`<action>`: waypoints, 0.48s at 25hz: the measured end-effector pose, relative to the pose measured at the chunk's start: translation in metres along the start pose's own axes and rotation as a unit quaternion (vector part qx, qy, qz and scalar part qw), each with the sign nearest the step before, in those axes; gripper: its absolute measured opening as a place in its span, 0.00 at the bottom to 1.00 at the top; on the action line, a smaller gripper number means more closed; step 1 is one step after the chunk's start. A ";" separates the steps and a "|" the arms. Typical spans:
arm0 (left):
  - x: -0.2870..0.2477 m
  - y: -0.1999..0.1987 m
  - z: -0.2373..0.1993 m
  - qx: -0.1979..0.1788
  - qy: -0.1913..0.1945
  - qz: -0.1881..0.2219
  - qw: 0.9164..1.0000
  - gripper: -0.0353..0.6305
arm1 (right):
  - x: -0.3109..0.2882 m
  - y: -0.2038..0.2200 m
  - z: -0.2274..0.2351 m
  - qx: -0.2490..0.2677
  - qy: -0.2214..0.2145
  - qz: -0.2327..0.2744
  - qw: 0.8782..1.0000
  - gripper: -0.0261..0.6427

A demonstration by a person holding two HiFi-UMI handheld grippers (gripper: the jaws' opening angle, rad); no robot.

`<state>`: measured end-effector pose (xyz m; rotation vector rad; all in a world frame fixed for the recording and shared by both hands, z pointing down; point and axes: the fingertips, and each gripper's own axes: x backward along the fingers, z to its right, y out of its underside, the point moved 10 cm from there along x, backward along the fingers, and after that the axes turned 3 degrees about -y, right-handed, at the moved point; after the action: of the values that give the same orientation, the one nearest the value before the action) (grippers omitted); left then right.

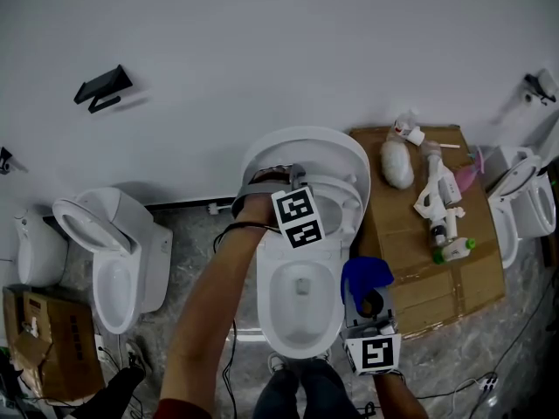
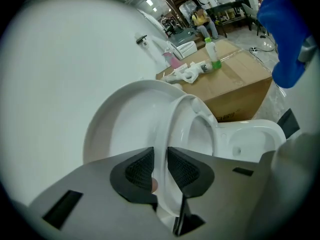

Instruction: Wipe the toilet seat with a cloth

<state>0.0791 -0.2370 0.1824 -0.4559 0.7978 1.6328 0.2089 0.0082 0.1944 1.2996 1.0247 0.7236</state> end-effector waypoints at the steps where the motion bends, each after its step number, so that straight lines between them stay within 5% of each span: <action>1: 0.002 0.001 0.001 0.002 -0.001 0.002 1.000 0.20 | 0.000 0.000 -0.001 0.001 -0.002 0.000 1.000 0.12; 12: 0.057 0.002 0.046 -0.038 0.013 0.019 0.999 0.17 | 0.010 -0.010 -0.005 0.007 0.001 0.009 1.000 0.12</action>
<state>0.0709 -0.1647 0.1762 -0.5195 0.7694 1.6996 0.2073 0.0171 0.1829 1.3215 1.0221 0.7326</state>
